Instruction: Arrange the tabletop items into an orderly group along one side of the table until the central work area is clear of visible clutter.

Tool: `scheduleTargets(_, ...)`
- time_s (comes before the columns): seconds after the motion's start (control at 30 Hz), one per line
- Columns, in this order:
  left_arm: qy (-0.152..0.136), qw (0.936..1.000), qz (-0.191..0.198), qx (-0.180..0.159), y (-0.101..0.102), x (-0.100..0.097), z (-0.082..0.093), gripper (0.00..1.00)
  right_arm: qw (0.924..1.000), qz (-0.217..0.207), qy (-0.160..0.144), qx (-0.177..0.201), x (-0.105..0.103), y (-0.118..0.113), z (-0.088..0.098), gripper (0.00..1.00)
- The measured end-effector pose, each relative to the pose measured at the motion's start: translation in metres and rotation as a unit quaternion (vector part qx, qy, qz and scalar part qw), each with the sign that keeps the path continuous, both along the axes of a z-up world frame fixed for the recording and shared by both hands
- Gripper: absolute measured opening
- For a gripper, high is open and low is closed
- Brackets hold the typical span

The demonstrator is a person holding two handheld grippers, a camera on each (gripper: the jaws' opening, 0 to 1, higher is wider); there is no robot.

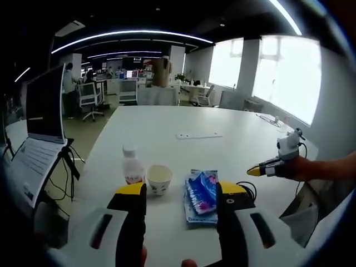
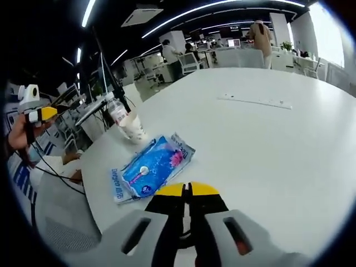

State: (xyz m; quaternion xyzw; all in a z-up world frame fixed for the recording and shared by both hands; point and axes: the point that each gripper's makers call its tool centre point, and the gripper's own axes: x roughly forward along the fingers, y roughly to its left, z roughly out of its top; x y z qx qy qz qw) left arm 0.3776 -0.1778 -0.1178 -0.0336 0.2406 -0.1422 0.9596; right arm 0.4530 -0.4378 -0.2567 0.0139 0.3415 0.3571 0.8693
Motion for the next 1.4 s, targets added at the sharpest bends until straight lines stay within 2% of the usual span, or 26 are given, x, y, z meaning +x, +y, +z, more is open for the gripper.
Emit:
scheduleTargets(0.57,0.005,1.0000,0.005,0.003,0.006,-0.003,-0.003,0.50,0.9979,0.060,-0.011,-0.022,0.016,0.029,0.002,0.04)
scheduleTargets(0.77,0.006,1.0000,0.002,0.003,0.003,-0.004,-0.002,0.50,0.9931,0.107,-0.017,-0.046,0.025,0.048,-0.003,0.08)
scheduleTargets(1.07,0.007,1.0000,0.003,0.003,0.000,-0.005,-0.001,0.50,0.9878,0.142,-0.020,-0.061,0.035,0.070,-0.006,0.11)
scheduleTargets(1.27,0.011,0.9999,-0.005,0.006,-0.009,-0.008,-0.004,0.50,0.9836,0.161,-0.016,-0.080,0.046,0.079,-0.019,0.13)
scheduleTargets(1.4,0.013,0.9999,-0.004,0.005,-0.008,-0.009,-0.005,0.50,0.9809,0.172,-0.016,-0.091,0.050,0.085,-0.024,0.16)
